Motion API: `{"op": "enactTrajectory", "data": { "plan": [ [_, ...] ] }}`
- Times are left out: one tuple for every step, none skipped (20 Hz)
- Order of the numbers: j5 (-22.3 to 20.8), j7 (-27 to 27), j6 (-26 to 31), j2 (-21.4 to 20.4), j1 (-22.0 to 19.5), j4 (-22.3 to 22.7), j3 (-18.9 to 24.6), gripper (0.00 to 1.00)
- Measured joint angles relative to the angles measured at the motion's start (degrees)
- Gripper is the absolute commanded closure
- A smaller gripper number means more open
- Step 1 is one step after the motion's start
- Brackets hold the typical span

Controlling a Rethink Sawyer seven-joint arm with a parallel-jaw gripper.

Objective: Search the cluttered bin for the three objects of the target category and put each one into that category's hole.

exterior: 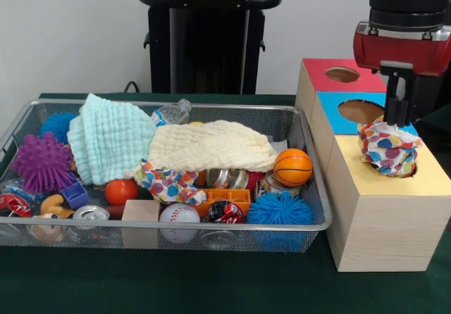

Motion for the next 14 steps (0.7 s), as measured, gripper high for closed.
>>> {"op": "enactTrajectory", "data": {
  "plan": [
    [0.0, 0.0, -0.2, 0.0, 0.0, 0.0, 0.0, 1.0],
    [0.0, 0.0, -0.6, 0.0, 0.1, 0.0, 0.0, 1.0],
    [0.0, 0.0, -1.0, 0.0, 0.1, 0.1, 0.0, 1.0],
    [-0.1, 0.0, -1.2, 0.0, 0.2, 0.1, 0.0, 1.0],
    [-0.1, 0.0, -1.4, 0.0, 0.2, 0.2, 0.0, 1.0],
    [-0.2, 0.0, -1.9, 0.0, 0.2, 0.2, 0.0, 1.0],
    [-0.2, 0.0, -2.4, 0.0, 0.2, 0.3, 0.0, 1.0],
    [-0.2, 0.0, -2.7, 0.0, 0.3, 0.4, 0.0, 1.0],
    [-0.3, 0.0, -3.4, 0.0, 0.3, 0.4, 0.0, 1.0],
    [-0.3, 0.0, -3.8, 0.0, 0.3, 0.5, 0.0, 1.0],
    [-0.4, 0.0, -4.9, 0.1, 0.4, 0.7, 0.0, 1.0],
    [-0.4, 0.0, -5.2, 0.1, 0.4, 0.8, 0.0, 1.0],
    [-0.5, 0.0, -5.8, 0.1, 0.4, 1.0, 0.0, 1.0],
    [-0.5, 0.0, -6.3, 0.1, 0.4, 1.3, 0.0, 1.0]
  ]
}}
